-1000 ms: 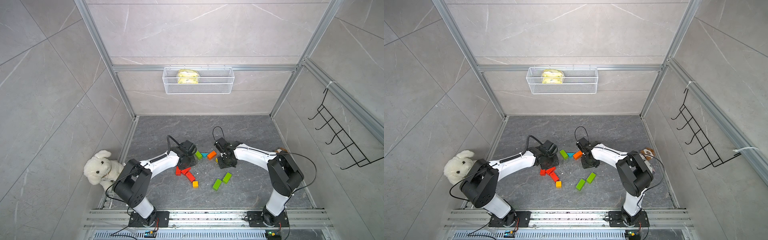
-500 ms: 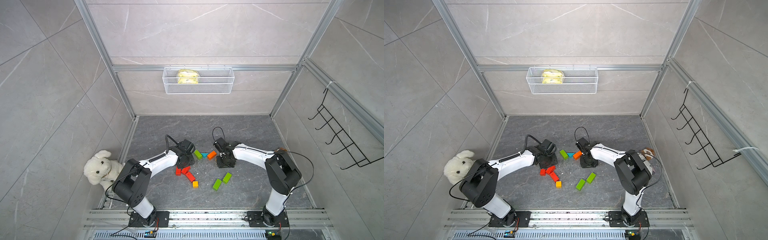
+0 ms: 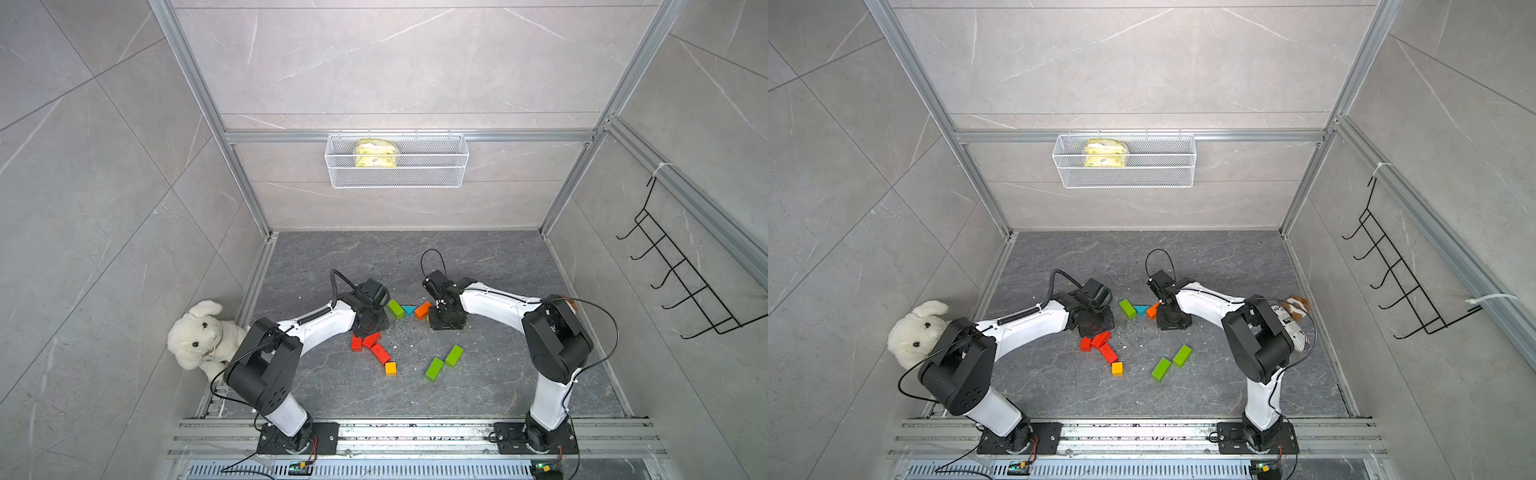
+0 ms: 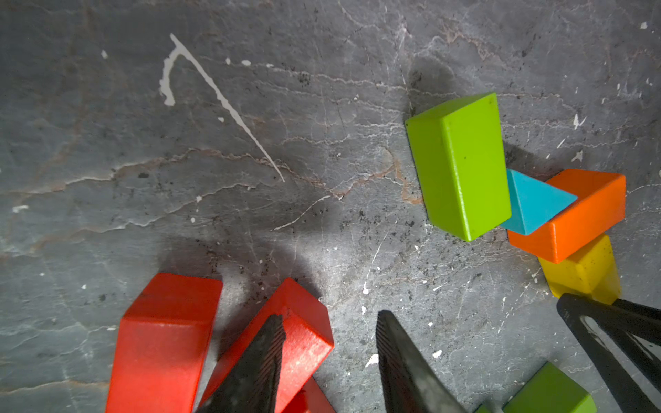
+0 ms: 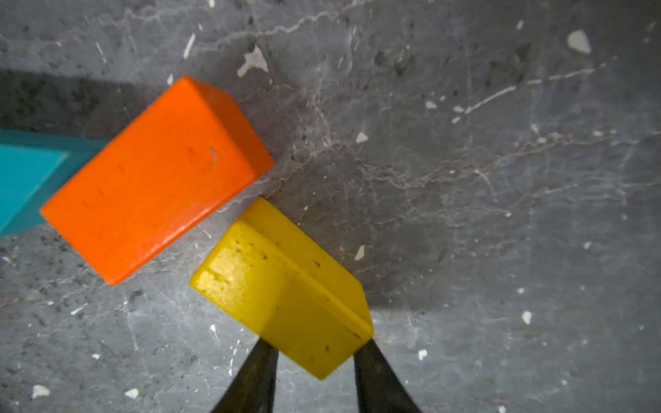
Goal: Assemble a heart with building blocks
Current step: Assemble the building block at the center of the board.
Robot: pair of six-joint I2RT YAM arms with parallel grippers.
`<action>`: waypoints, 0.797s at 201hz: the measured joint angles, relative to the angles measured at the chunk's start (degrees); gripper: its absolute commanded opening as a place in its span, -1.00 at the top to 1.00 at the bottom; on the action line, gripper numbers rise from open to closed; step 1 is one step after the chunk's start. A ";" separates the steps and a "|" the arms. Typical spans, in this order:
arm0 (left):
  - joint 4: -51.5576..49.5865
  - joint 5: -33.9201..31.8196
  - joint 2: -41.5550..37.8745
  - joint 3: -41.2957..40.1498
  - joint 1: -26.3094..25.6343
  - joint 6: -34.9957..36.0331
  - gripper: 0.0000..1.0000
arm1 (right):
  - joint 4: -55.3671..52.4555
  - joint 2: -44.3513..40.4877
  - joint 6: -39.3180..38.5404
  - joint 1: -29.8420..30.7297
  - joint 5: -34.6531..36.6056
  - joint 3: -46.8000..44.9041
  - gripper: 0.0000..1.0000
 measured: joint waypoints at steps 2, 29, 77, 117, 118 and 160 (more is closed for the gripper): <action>-0.02 0.00 0.00 0.00 0.00 0.02 0.06 | 0.00 0.02 0.22 0.00 0.02 0.02 0.07; 0.04 0.00 0.00 0.00 0.00 0.09 0.06 | -0.02 0.17 0.44 0.00 0.02 0.26 0.12; 0.07 0.02 0.00 0.00 0.04 0.28 0.06 | -0.81 1.01 2.29 0.00 0.44 1.60 0.15; 0.09 0.02 0.00 0.00 0.37 0.59 0.05 | -1.14 1.51 3.91 0.00 0.55 1.86 0.16; 0.09 0.02 0.00 0.00 0.37 0.59 0.06 | -1.18 1.53 3.93 0.00 0.57 1.88 0.16; 0.28 0.00 -0.26 -0.35 0.37 0.79 0.03 | -1.33 2.58 5.03 0.00 1.07 2.89 0.16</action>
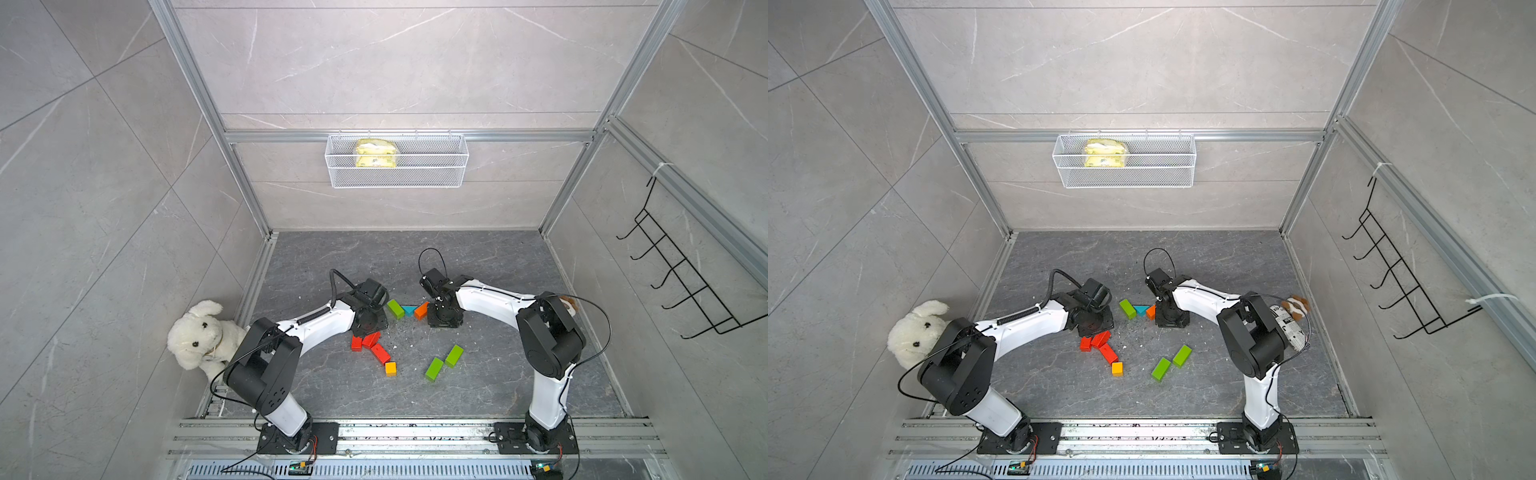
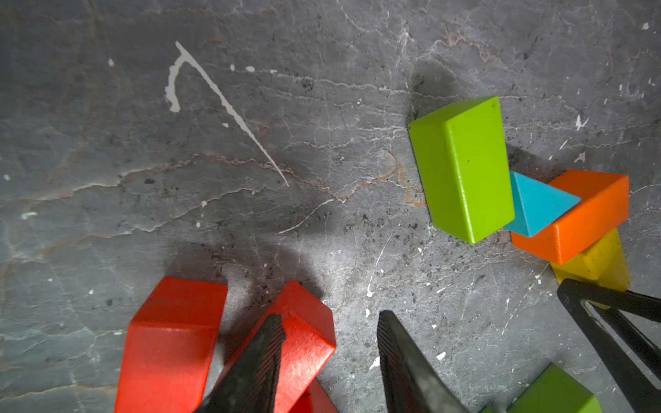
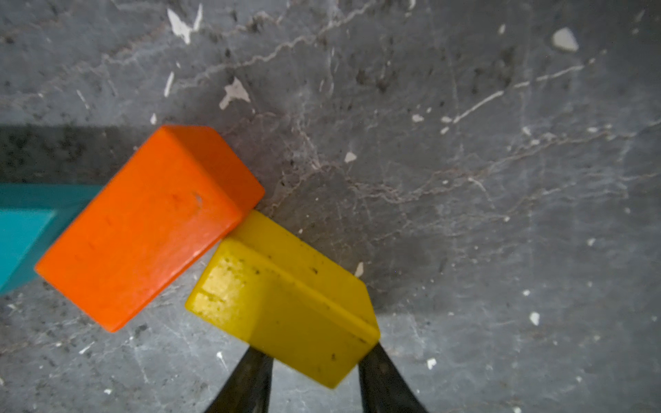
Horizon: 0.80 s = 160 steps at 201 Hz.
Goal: Assemble a heart with building blocks
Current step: Assemble the building block at the center of the board.
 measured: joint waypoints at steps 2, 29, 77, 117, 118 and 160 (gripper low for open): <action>0.02 0.00 0.00 -0.04 0.00 0.02 0.03 | 0.00 0.07 0.11 0.00 0.00 0.04 0.16; 0.22 0.00 -0.52 -0.52 0.00 0.17 0.03 | -0.11 0.61 0.98 0.00 0.00 0.59 0.17; 0.26 -0.02 -0.87 -0.85 0.15 0.52 0.02 | -0.09 0.66 1.42 0.02 -0.24 0.72 0.17; 0.33 -0.04 -1.20 -1.27 0.22 0.52 -0.01 | -0.09 0.66 1.44 0.55 -0.26 0.72 0.17; 0.33 -0.04 -1.20 -1.27 0.22 0.52 -0.01 | -0.09 0.66 1.44 0.55 -0.26 0.72 0.17; 0.24 -0.50 -1.46 -1.27 0.22 0.55 -0.11 | -0.11 0.66 1.46 1.03 -0.22 0.72 0.14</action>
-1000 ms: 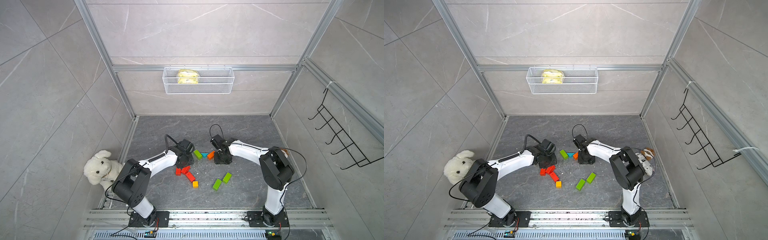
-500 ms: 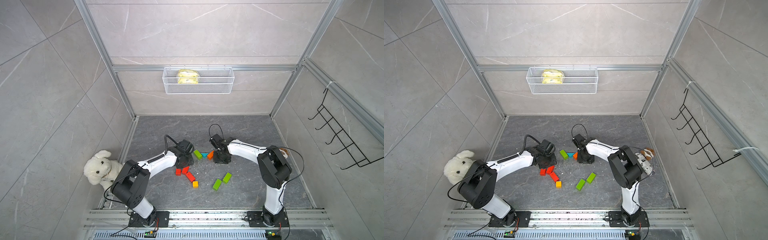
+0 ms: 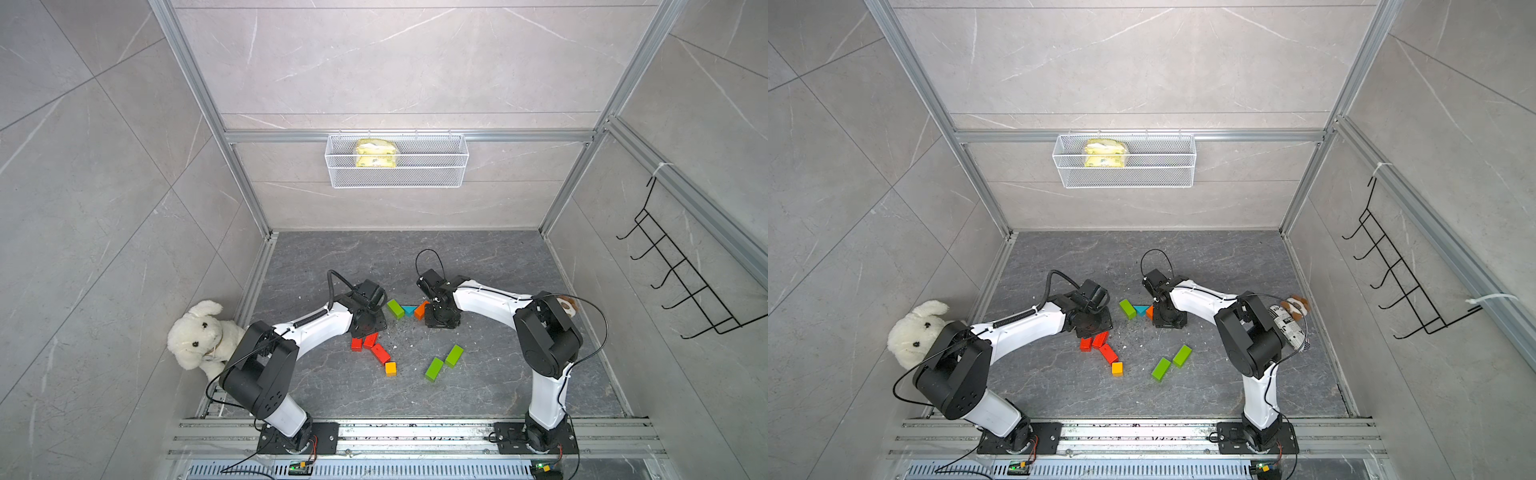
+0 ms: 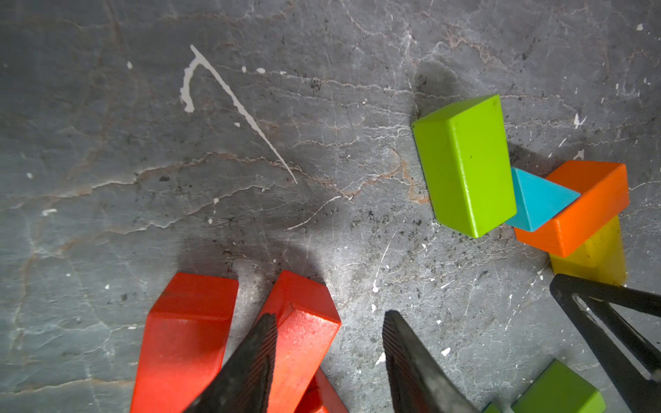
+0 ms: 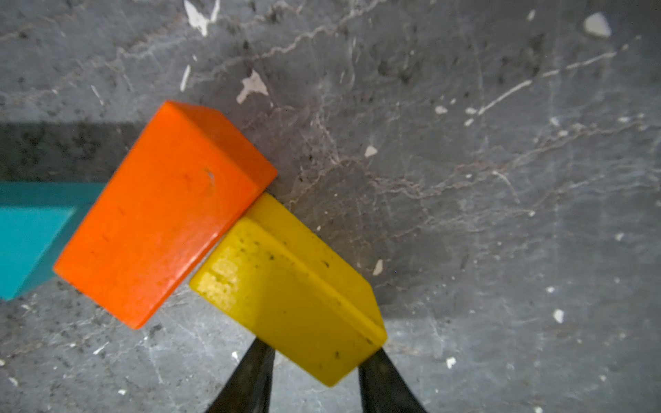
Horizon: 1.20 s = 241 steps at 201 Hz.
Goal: Assemble a heart with building blocks
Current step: Assemble the building block at the center of the board, then pick up the building block from the center of the board.
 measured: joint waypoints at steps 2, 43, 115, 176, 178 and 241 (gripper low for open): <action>-0.02 0.00 0.00 0.00 0.00 0.00 -0.11 | -0.02 0.00 0.00 0.00 0.00 0.00 0.13; -2.73 -2.14 -1.68 0.02 0.02 0.59 -0.31 | -0.42 -1.03 0.57 0.00 0.92 -0.63 -0.11; -5.75 -1.75 -1.33 1.18 0.85 7.39 -0.33 | -3.65 -17.79 -0.76 1.22 3.23 -8.94 -0.10; -6.05 0.87 2.82 3.74 -0.22 11.28 -0.16 | -5.84 -22.08 -0.98 1.22 4.44 -13.07 -0.01; -6.05 0.98 2.93 3.80 -0.31 11.37 -0.15 | -5.86 -22.12 -0.98 1.22 4.48 -13.09 -0.01; -8.85 -0.37 7.52 6.08 -3.56 13.90 -0.05 | -5.86 -23.12 -1.16 1.22 4.96 -13.31 0.01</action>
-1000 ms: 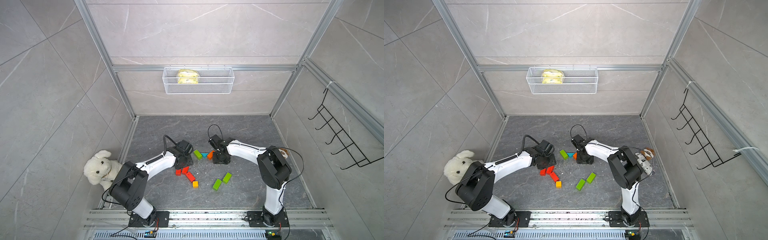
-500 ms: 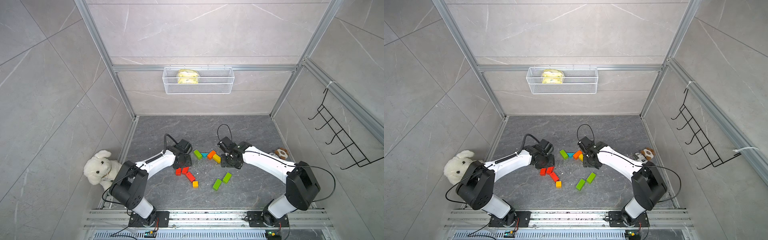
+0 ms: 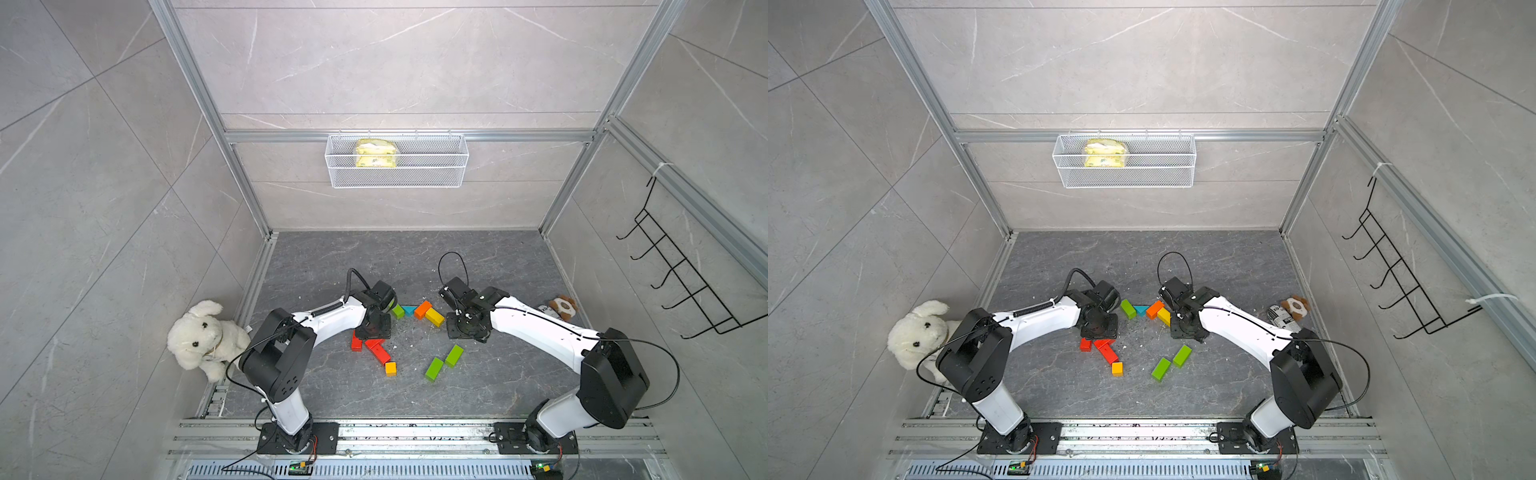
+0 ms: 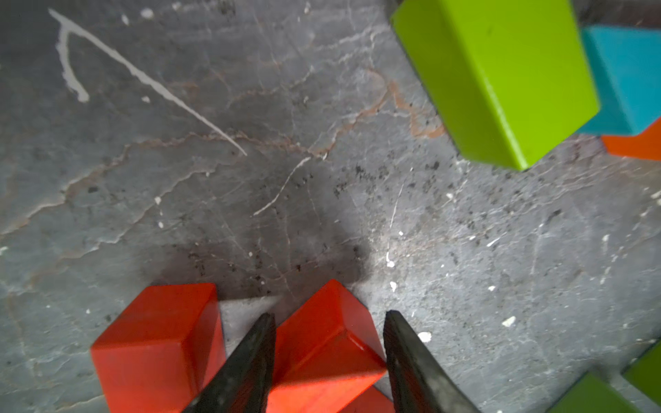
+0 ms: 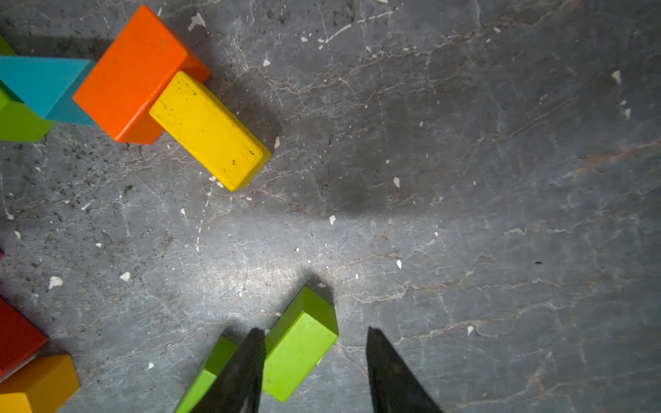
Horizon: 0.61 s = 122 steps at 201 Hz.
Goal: Assemble a heart with building blocks
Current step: Pick up the building block from the center of the board.
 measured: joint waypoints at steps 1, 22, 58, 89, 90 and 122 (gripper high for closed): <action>-0.07 -0.02 0.00 0.00 -0.04 0.02 -0.05 | -0.02 -0.02 0.00 0.00 0.00 0.00 0.01; -1.60 -1.49 0.48 0.48 -1.03 0.68 -0.01 | -0.20 -0.26 -0.02 0.00 0.02 -0.09 0.04; -3.45 -2.54 0.72 0.94 -2.32 1.88 -0.09 | -0.39 -0.33 -0.04 0.00 0.17 -0.11 -0.04; -4.81 -2.73 0.72 1.03 -3.02 2.89 -0.16 | -1.05 -0.76 -0.44 0.00 0.44 -0.11 -0.07; -4.81 -2.71 0.72 1.03 -3.02 2.86 -0.16 | -1.05 -0.76 -0.46 0.00 0.46 -0.11 -0.08; -5.31 -2.54 0.72 0.42 -3.10 3.39 -0.12 | -1.25 -1.07 -0.76 0.00 0.63 -0.22 -0.04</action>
